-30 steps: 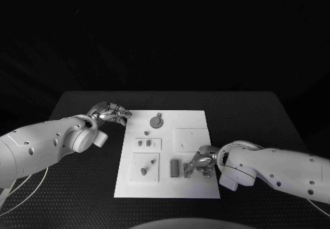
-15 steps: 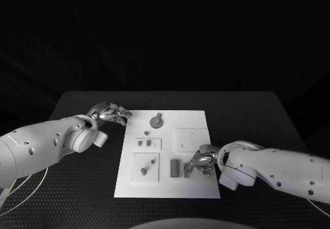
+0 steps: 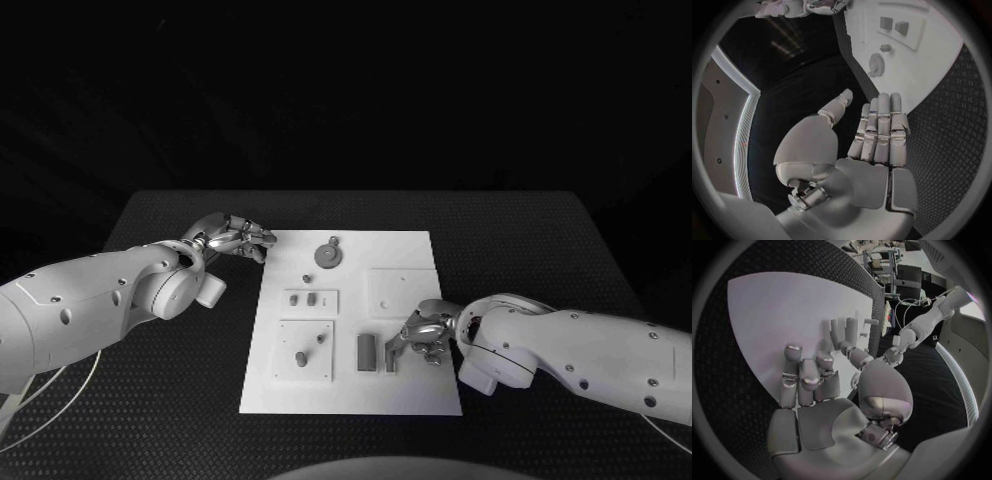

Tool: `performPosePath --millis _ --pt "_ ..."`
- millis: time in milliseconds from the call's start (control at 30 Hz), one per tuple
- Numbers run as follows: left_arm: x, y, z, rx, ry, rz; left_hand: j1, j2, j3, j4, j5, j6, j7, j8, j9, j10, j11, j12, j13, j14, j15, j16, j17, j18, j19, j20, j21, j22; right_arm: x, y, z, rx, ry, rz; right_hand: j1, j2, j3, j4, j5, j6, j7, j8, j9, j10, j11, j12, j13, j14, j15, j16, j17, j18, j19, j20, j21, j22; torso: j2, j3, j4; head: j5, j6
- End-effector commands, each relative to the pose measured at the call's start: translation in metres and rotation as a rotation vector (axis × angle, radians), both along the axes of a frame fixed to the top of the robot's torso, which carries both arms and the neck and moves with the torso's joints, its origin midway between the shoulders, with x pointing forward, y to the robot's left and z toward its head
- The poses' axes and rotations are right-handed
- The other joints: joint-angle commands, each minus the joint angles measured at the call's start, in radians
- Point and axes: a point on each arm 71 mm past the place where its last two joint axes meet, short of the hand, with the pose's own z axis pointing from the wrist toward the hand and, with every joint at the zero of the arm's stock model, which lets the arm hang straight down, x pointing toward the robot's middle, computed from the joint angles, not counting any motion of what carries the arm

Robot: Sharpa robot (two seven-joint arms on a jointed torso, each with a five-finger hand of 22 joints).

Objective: Assemble the parts on the task board

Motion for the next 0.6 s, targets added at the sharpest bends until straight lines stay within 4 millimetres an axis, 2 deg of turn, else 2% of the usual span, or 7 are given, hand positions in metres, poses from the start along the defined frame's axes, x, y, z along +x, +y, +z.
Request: performPosePath --millis 33,100,233,300,600 --pt "-0.0002 -0.0027 0.0005 -0.006 -0.001 -0.017 -0.007 -0.003 0.005 -0.002 -0.001 -0.006 -0.001 0.002 -0.001 -0.006 0.001 -0.003 -0.001 0.0 0.008 -0.004 0.001 -0.001 -0.004 0.0 0.004 0.0 -0.0003 0.0032 -0.0007 0.003 0.004 0.033 0.008 0.028 0.002 -0.014 0.003 -0.022 0.023 0.007 0.002 -0.002 -0.004 0.007 0.0 0.004 -0.002 0.004 0.0 0.015 -0.001 -0.01 0.002 0.016 0.0 0.0 -0.0007 0.0 -0.001" --pt "-0.0001 -0.0029 0.0005 -0.006 -0.001 -0.018 -0.007 -0.003 0.005 -0.002 -0.001 -0.006 -0.001 0.002 -0.001 -0.006 0.001 -0.003 -0.001 0.0 0.008 -0.004 0.001 -0.001 -0.004 0.0 0.004 0.0 -0.0002 0.0039 -0.0016 0.0 0.013 0.042 0.019 0.056 0.001 -0.038 0.003 -0.022 0.023 0.008 0.003 -0.002 -0.004 0.008 -0.001 0.004 -0.002 0.004 0.001 0.015 -0.003 -0.01 0.003 0.017 0.0 -0.0002 -0.0005 0.0 -0.001" --pt "-0.0001 -0.0027 0.0004 -0.005 0.0 -0.018 -0.007 -0.003 0.005 -0.002 -0.001 -0.006 -0.001 0.002 -0.001 -0.006 0.001 -0.003 -0.001 0.0 0.008 -0.004 0.002 -0.001 -0.004 0.0 0.004 0.0 0.0 0.0061 -0.0031 -0.002 0.028 0.058 0.037 0.126 0.005 -0.094 0.003 -0.013 0.021 0.015 0.006 -0.001 -0.006 0.008 -0.002 0.002 -0.003 0.005 0.002 0.015 -0.008 -0.009 0.004 0.019 0.0 -0.0002 0.0002 -0.001 -0.002" --pt "-0.0001 -0.0027 0.0004 -0.006 0.0 -0.018 -0.007 -0.003 0.005 -0.002 -0.001 -0.006 -0.001 0.002 -0.001 -0.006 0.001 -0.003 -0.001 0.0 0.008 -0.004 0.002 -0.001 -0.004 0.0 0.004 0.0 0.0 0.0074 -0.0035 -0.002 0.031 0.064 0.037 0.148 0.005 -0.118 0.003 -0.01 0.02 0.018 0.007 -0.001 -0.007 0.008 -0.003 0.002 -0.004 0.005 0.002 0.015 -0.009 -0.006 0.005 0.019 0.0 0.0003 0.0002 0.0 -0.003" --pt "-0.0001 -0.0028 0.0005 -0.006 -0.001 -0.017 -0.007 -0.003 0.005 -0.002 -0.001 -0.006 -0.001 0.002 -0.001 -0.006 0.001 -0.003 -0.001 0.0 0.008 -0.005 0.002 -0.001 -0.004 0.0 0.004 0.0 0.0017 0.0061 -0.0038 -0.016 0.018 0.062 0.045 0.159 0.009 -0.129 0.003 -0.009 0.019 0.019 0.008 0.0 -0.008 0.008 -0.003 0.004 -0.004 0.006 0.007 0.015 -0.01 -0.005 0.006 0.019 -0.001 -0.0009 -0.0003 0.0 -0.001"
